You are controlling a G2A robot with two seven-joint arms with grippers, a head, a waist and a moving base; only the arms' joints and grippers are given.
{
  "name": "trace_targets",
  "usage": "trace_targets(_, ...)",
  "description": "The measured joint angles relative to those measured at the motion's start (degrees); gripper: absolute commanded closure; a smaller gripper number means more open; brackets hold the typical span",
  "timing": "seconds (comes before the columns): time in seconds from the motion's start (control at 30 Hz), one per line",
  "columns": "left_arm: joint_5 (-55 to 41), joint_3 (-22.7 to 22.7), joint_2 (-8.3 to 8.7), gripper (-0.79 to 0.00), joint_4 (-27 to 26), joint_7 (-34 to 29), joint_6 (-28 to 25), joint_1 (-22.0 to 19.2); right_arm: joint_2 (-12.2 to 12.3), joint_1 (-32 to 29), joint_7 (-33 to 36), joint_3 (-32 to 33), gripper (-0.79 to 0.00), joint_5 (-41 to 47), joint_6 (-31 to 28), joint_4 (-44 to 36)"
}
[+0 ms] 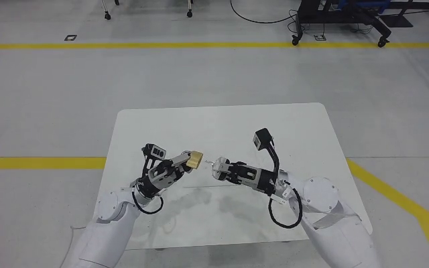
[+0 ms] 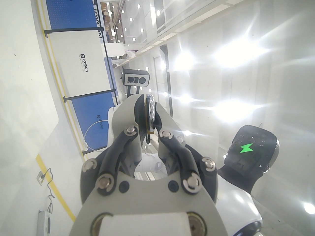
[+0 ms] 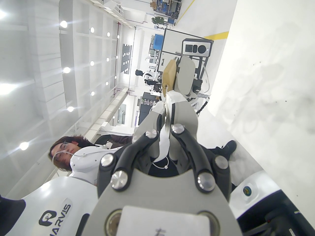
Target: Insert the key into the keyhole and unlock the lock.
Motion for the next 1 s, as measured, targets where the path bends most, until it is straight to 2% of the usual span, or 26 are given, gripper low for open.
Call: trace_targets(1.0,1.33,0.34,-0.31,0.0,0.02,-0.95,-2.16,0.65,-0.41,-0.6,-2.06,-1.53,0.0,-0.28,2.18,-1.12)
